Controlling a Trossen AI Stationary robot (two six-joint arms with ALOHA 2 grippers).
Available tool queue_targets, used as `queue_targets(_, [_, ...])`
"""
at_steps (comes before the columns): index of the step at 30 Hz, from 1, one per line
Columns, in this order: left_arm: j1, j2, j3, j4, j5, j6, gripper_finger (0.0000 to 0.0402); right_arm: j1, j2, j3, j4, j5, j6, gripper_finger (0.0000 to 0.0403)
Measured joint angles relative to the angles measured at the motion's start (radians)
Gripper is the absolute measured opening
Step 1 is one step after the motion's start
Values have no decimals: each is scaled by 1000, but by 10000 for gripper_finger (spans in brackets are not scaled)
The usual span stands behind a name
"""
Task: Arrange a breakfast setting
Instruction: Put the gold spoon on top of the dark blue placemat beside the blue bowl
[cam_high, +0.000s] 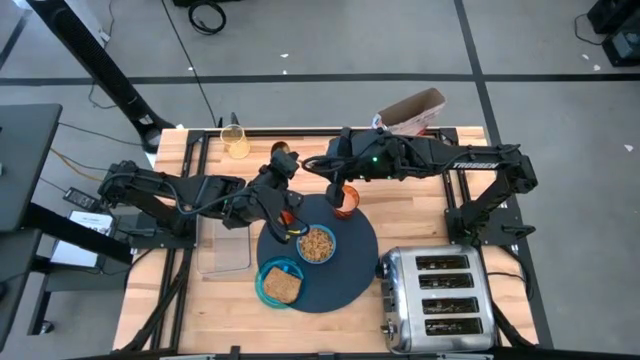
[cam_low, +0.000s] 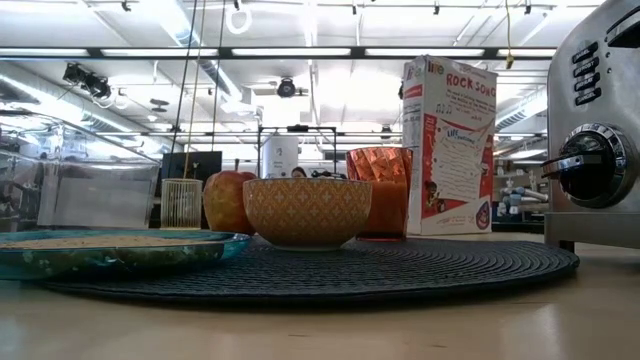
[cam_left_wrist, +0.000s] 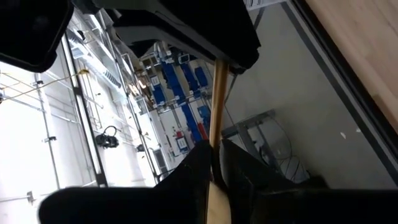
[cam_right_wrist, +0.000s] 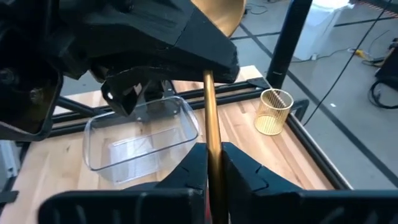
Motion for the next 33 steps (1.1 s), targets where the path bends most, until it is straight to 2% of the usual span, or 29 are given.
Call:
queue_targets(7, [-3,0,0,22,1,-61,58,-7,-1,0,1,-28,32,28])
queue_targets(17, [-14,-6,0,48,3,-130,149,-22,-3,0,-2,-27,56,28])
queue_targets(21, [-30,-30,0,33,-56,-218,182,-44,-44,0,-19,-12,79,28])
queue_targets(24, [-39,-76,0,14,-129,-338,195,-58,-99,0,-56,47,84,28])
queue_targets(27, [-53,-142,0,-28,-172,-530,196,-64,-147,0,-99,113,128,28])
queue_targets(33, [-25,-314,1,-284,-161,-1136,187,-33,-187,1,-182,246,328,28])
